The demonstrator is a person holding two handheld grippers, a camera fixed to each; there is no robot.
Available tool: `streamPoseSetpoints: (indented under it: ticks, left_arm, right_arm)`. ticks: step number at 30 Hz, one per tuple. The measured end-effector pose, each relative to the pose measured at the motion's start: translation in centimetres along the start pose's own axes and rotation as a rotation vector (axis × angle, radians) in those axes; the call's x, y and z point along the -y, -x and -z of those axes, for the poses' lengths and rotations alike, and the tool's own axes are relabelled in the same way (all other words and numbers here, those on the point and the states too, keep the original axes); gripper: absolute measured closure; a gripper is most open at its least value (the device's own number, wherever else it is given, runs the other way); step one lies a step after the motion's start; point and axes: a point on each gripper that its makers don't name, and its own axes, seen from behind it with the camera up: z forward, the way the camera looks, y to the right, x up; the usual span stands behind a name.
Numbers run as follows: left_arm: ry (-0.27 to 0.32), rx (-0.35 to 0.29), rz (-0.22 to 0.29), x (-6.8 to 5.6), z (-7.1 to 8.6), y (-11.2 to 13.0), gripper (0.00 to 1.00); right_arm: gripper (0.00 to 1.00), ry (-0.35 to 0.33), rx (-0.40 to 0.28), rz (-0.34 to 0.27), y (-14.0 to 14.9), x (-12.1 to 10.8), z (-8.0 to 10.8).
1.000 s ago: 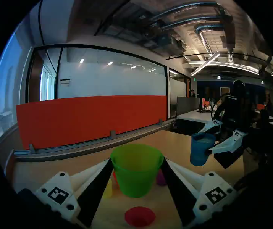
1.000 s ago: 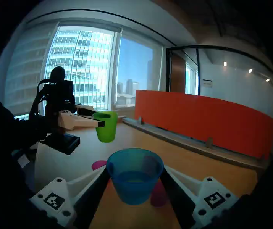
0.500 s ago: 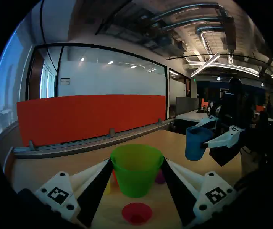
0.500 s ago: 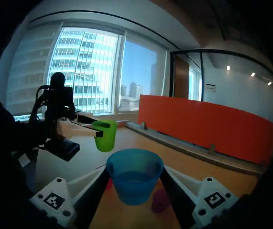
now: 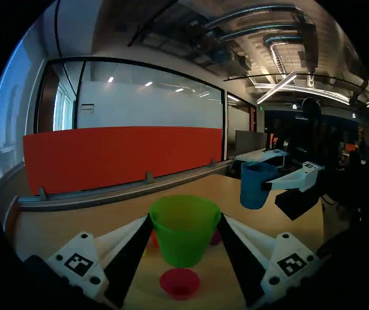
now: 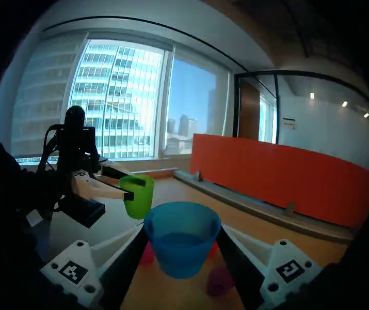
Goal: Pour water
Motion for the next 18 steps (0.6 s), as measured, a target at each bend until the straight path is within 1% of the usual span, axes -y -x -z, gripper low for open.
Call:
streamPoseSetpoints:
  ticks: [6, 18]
  left_arm:
    - [0.001, -0.003, 0.001, -0.1, 0.4, -0.1, 0.12]
    - [0.0, -0.003, -0.002, 0.1, 0.4, -0.1, 0.12]
  right_arm:
    - [0.09, -0.006, -0.01, 0.013, -0.8, 0.0, -0.4]
    - [0.09, -0.02, -0.028, 0.036, -2.0, -0.1, -1.8]
